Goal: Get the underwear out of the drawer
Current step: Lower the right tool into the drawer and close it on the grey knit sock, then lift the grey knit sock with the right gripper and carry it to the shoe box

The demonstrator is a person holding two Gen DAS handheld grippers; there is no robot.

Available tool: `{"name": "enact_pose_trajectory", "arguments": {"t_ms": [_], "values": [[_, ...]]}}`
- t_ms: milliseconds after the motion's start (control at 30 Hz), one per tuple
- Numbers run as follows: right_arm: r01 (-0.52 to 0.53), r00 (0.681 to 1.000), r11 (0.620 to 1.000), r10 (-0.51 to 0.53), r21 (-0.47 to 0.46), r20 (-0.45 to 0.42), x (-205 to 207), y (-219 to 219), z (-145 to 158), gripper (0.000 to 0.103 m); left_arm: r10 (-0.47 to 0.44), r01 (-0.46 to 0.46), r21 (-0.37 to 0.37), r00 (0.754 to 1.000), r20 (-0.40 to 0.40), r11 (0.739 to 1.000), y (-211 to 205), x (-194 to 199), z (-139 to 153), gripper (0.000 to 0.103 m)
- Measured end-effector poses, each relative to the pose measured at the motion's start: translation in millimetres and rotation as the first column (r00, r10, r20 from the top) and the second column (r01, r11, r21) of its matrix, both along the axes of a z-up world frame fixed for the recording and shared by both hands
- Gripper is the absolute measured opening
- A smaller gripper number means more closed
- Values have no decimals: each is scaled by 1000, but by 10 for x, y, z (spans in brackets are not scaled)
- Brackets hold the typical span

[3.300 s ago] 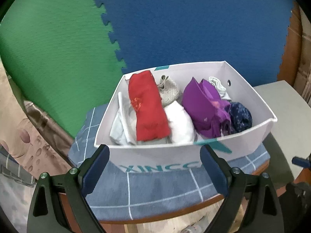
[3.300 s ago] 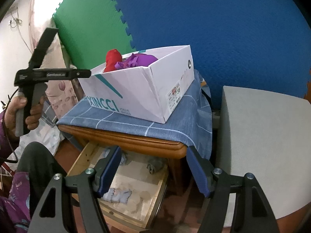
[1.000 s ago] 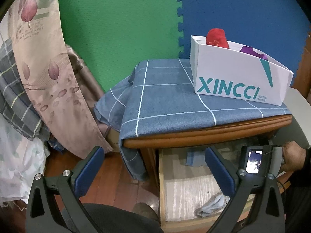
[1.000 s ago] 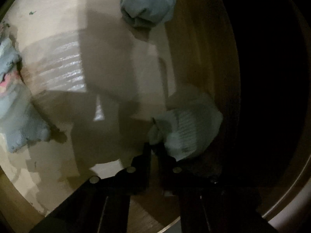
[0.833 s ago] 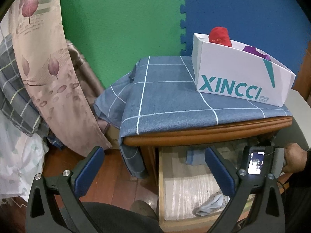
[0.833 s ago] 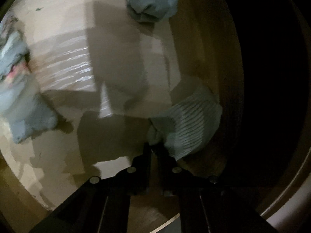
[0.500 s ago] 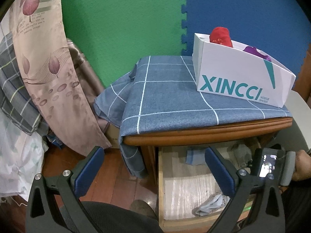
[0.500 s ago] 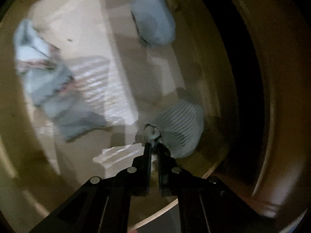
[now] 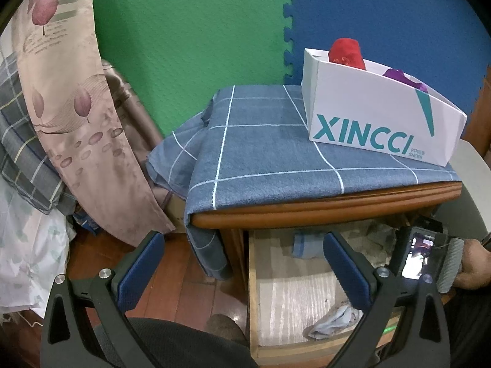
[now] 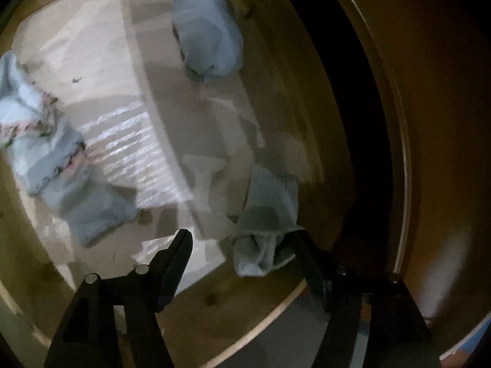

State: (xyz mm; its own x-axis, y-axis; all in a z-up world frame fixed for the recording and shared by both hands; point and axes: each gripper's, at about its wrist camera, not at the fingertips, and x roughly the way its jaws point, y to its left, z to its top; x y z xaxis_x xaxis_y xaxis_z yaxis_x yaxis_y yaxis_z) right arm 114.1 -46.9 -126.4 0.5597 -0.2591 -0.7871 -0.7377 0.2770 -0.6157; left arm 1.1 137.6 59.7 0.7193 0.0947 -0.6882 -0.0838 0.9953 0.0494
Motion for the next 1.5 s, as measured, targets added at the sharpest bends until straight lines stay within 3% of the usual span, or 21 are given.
{"name": "enact_pose_trajectory", "arguments": {"t_ms": [33,167,300,333,367,400,467,533,667,700,1000,1200,1333,1500], "values": [[3,1000,1000,-3,-10,1,34,26,-27,82,-2,2,4,1000,0,1000,-5,-2,-2,102],[27,999,998,-28,-49,-28,96,-7,-280,82,-8,8,11,1000,-5,1000,-8,-1,-13,102],[97,992,995,-96,1,-76,340,-83,-279,83,-8,8,3,1000,-6,1000,-6,17,-18,102],[106,991,994,-104,12,-88,364,-91,-260,77,-6,6,2,1000,-10,1000,-4,14,-24,102],[116,988,993,-114,11,-102,377,-113,-268,38,-7,7,1,1000,-13,1000,-5,26,-26,102],[128,985,992,-126,6,-121,404,-132,-275,13,-8,8,1,1000,-14,1000,-3,30,-26,102],[165,970,986,-155,36,-186,494,-158,-270,11,-10,10,1,1000,-10,1000,-2,26,-28,102],[155,970,987,-142,50,-197,446,-162,-216,11,-14,14,1,1000,-12,1000,-2,39,-35,102],[225,944,960,-173,166,-280,375,-212,81,11,-19,20,3,1000,-15,1000,-8,46,-35,102],[258,922,951,-190,170,-337,345,-227,133,11,-20,20,4,1000,-14,1000,-10,43,-27,102],[401,866,839,-217,367,-450,26,-502,738,11,-19,19,-10,1000,-19,1000,-11,44,-25,102],[457,851,754,-216,473,-478,-50,-1036,741,11,-20,20,-10,1000,-16,1000,-11,45,-33,102],[480,848,673,-193,562,-493,-197,-1090,881,11,-20,20,-10,1000,-19,1000,-9,48,-35,102],[496,853,537,-157,682,-497,-420,-1236,1415,11,-21,21,-12,1000,-18,1000,-10,46,-37,102]]}}
